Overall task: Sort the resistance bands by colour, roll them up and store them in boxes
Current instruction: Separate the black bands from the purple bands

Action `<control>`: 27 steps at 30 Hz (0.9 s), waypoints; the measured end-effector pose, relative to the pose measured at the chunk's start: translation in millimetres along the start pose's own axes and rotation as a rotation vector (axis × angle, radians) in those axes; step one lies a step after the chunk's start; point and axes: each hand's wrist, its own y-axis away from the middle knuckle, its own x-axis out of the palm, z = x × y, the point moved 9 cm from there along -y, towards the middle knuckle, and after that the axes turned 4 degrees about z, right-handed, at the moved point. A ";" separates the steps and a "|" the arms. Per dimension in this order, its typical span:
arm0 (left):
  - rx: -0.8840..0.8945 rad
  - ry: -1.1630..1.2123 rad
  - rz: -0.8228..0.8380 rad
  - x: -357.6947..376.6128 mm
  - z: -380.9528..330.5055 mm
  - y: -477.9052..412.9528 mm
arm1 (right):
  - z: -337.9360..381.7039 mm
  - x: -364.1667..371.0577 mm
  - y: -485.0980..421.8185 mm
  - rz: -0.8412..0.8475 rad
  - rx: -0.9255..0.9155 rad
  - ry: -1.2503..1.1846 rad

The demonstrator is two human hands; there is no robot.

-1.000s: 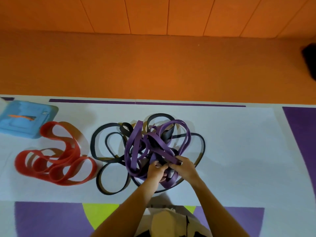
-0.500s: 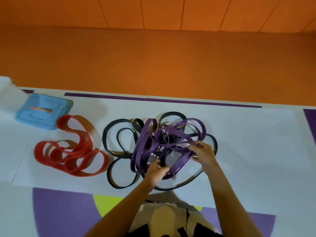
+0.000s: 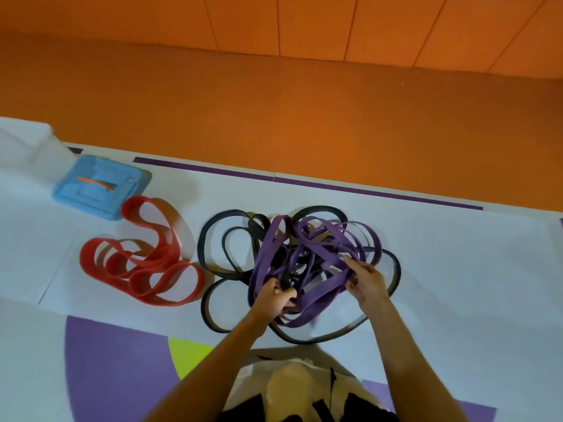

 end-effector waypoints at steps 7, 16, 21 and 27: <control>0.063 0.212 -0.008 -1.2 -6.8 2.5 | -2.5 -28.8 0.8 -0.093 -0.049 0.249; 0.111 0.307 -0.028 1.9 -3.0 -0.8 | 37.0 -2.8 31.8 -0.091 -0.578 0.886; 0.036 0.234 0.018 10.7 5.9 -11.6 | -14.1 54.7 32.3 0.381 -0.556 1.213; -0.075 0.146 0.052 18.9 22.9 -7.0 | -60.8 49.3 16.9 0.483 -0.415 1.559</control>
